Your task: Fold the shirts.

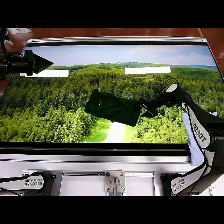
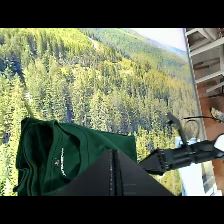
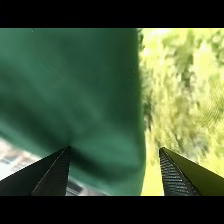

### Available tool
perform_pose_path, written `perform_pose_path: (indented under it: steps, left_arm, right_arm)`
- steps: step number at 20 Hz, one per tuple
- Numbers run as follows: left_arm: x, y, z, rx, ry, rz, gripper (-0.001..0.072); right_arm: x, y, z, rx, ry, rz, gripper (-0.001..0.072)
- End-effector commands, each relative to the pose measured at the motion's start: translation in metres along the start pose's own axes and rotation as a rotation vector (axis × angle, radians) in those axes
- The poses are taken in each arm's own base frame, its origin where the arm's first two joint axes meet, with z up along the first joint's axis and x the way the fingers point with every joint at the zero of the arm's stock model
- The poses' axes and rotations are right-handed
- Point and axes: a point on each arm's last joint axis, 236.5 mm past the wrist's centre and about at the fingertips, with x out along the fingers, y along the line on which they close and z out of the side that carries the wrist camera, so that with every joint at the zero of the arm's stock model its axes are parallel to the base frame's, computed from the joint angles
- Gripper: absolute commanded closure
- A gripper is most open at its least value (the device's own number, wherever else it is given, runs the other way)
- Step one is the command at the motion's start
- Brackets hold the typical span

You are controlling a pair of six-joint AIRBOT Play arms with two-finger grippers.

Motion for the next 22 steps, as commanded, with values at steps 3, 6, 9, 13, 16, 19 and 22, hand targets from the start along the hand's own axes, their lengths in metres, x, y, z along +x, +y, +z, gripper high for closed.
perform_pose_path:
  steps: [3, 6, 9, 13, 16, 19, 22]
  left_arm:
    - [0.01, -0.012, -0.007, 0.007, 0.025, -0.019, 0.0671]
    - [0.014, -0.018, -0.011, 0.006, 0.037, -0.029, 0.0671]
    - [0.013, -0.021, -0.011, 0.012, 0.034, -0.031, 0.0671]
    - [0.01, -0.025, -0.01, 0.021, 0.028, -0.032, 0.0671]
    - [0.008, -0.027, -0.009, 0.026, 0.025, -0.033, 0.0671]
    - [0.006, -0.031, -0.009, 0.034, 0.021, -0.034, 0.0671]
    - [0.003, -0.036, -0.008, 0.044, 0.014, -0.036, 0.0671]
  right_arm:
    - [0.014, 0.017, 0.016, 0.056, -0.052, 0.137, 0.0604]
    - [-0.021, 0.06, 0.031, -0.123, -0.164, 0.287, 0.066]
    - [-0.128, 0.084, 0.055, -0.245, -0.393, 0.319, 0.0661]
    - [-0.289, 0.044, 0.048, -0.175, -0.7, 0.184, 0.0661]
    - [-0.356, -0.033, 0.011, -0.023, -0.816, -0.034, 0.0661]
    - [-0.387, -0.108, -0.03, 0.133, -0.822, -0.216, 0.0661]
    - [-0.396, -0.176, -0.071, 0.312, -0.749, -0.362, 0.066]
